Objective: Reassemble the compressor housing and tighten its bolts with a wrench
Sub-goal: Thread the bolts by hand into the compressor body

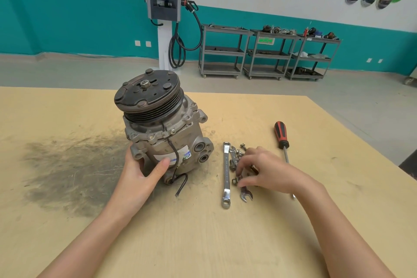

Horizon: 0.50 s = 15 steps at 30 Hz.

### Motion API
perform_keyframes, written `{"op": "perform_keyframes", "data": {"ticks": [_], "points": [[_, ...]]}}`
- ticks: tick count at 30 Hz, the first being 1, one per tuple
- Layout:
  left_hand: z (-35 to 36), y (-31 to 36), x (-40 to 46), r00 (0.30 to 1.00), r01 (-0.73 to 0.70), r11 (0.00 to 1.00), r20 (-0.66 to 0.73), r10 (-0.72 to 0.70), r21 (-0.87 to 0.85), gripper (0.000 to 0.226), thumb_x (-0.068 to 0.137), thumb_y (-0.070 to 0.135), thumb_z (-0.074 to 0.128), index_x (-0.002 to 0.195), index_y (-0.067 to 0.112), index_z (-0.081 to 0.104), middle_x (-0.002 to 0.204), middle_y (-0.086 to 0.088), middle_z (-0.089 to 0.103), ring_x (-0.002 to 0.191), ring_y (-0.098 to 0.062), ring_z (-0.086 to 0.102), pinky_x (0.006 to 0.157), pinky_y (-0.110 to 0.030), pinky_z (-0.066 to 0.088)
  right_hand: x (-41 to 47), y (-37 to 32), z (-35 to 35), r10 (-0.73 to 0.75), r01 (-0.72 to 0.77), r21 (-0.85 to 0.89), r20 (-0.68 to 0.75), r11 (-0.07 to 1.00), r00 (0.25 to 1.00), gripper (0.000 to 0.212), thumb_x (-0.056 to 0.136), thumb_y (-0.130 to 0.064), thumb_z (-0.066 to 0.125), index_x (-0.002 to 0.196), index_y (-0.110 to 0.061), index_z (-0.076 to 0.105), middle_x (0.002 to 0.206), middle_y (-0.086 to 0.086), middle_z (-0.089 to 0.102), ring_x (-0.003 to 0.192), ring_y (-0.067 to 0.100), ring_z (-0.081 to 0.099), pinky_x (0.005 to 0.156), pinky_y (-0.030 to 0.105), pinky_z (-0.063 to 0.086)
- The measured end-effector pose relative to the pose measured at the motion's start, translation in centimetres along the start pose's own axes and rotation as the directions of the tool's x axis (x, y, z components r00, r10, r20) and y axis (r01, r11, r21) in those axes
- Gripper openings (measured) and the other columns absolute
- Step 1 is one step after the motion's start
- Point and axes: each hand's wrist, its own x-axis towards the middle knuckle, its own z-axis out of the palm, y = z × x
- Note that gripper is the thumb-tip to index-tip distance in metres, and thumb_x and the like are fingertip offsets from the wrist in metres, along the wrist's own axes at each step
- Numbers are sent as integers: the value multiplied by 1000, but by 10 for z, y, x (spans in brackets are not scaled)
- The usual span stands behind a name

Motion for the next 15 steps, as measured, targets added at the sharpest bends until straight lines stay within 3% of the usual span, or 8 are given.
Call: {"op": "perform_keyframes", "data": {"ticks": [4, 7, 11, 13, 15], "points": [[-1, 0, -1, 1000, 0, 1000, 6, 0, -8, 66, 78, 37, 68, 136, 28, 39, 119, 36, 61, 116, 14, 54, 87, -2, 41, 4, -2, 6, -20, 20, -19, -4, 1000, 1000, 12, 85, -37, 70, 91, -27, 65, 95, -5, 54, 94, 11, 43, 80, 22, 37], [0, 1, -1, 1000, -2, 1000, 8, 2, 1, 57, 78, 36, 68, 129, 33, 43, 119, 35, 61, 116, 14, 54, 86, 1, 40, 7, 1, 6, 29, -16, 63, -208, 998, 978, 8, 86, -32, 69, 84, -31, 62, 89, -10, 55, 90, 12, 49, 76, 23, 36], [1, 1, 0, 1000, -24, 999, 5, 24, -22, 62, 78, 33, 68, 134, 24, 42, 120, 32, 62, 118, 11, 54, 88, 0, 40, 13, 18, 3, 344, -332, 126, -551, 935, 760, 6, 88, -30, 65, 83, -26, 65, 86, -5, 56, 90, 20, 55, 83, 39, 43], [1, 1, 0, 999, -33, 999, 9, 33, -23, 63, 79, 32, 68, 135, 23, 42, 120, 33, 62, 118, 11, 54, 88, 0, 40, 15, 27, 5, 458, -456, 153, -553, 877, 696, 9, 88, -29, 63, 86, -22, 68, 85, -2, 56, 95, 26, 55, 85, 41, 42], [2, 1, 0, 999, -36, 999, 12, 36, -17, 60, 79, 32, 68, 133, 26, 42, 120, 34, 61, 118, 12, 54, 88, 0, 39, 19, 32, 10, 511, -511, 151, -504, 846, 696, 11, 89, -29, 62, 91, -20, 69, 83, -2, 57, 99, 27, 55, 84, 39, 37]]}}
